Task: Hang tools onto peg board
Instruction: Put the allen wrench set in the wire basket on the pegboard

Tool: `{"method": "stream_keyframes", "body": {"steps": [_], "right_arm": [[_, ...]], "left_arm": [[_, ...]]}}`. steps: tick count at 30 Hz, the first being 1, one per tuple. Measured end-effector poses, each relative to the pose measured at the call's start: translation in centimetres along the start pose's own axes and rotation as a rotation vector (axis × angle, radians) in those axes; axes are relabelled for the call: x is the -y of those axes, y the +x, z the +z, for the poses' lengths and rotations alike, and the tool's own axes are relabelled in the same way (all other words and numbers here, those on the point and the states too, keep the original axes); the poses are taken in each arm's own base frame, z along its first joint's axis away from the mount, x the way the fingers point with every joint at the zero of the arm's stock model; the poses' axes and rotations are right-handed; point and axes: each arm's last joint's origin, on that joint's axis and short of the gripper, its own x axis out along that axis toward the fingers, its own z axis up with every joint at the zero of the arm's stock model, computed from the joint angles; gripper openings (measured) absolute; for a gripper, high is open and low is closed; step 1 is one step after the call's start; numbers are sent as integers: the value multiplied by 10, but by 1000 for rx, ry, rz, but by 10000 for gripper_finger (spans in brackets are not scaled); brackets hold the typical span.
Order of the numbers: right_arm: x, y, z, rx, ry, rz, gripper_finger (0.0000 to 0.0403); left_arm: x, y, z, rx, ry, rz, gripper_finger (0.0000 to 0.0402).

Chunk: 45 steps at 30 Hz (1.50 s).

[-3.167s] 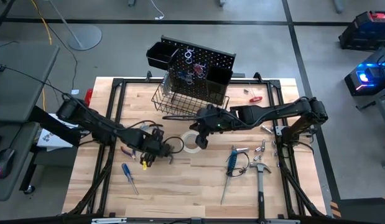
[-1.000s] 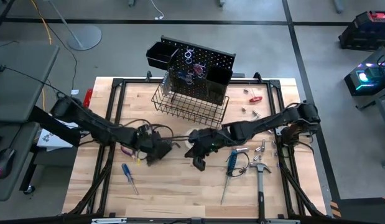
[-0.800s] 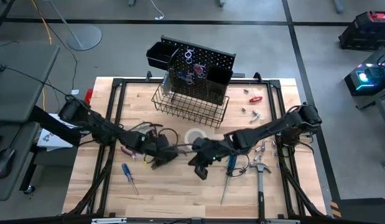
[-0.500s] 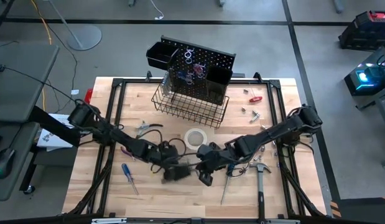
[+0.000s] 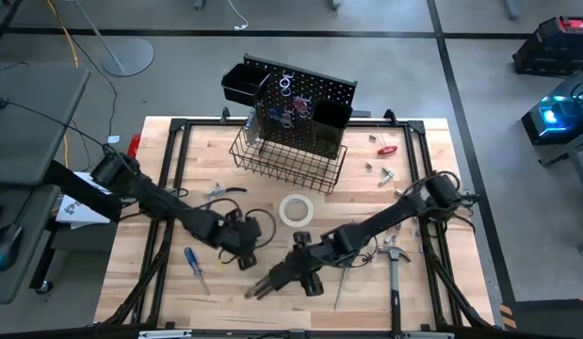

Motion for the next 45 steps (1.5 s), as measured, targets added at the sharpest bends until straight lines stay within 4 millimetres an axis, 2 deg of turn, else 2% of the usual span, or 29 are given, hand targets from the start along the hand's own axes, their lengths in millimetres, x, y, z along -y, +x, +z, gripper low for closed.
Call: {"method": "stream_keyframes", "body": {"steps": [3, 8, 14, 23, 31, 36, 39, 43, 45], "right_arm": [[2, 10, -7, -44, -160, -40, 269], [8, 10, -11, -104, -365, -82, 271], [8, 10, -14, -130, -540, 30, 271], [14, 19, -12, -95, -595, -7, 271], [15, 47, -23, -119, -643, 5, 271], [17, 65, -37, -198, -599, 12, 266], [18, 69, -41, -224, -507, -19, 224], [14, 70, -42, -233, -424, -83, 101], [14, 67, -42, -233, -373, -93, 61]], "left_arm": [[7, -7, -13, 31, -164, -15, 0], [27, -14, -34, 69, -333, -73, 0], [37, -21, -49, 124, -450, -89, 0], [41, -19, -52, 147, -531, -97, 0], [44, -14, -53, 148, -560, -110, 0], [49, -12, -53, 120, -576, -157, 0], [54, -14, -56, 89, -531, -202, 0], [63, -19, -59, 89, -520, -268, 0], [67, -22, -61, 102, -522, -303, 0]]}}
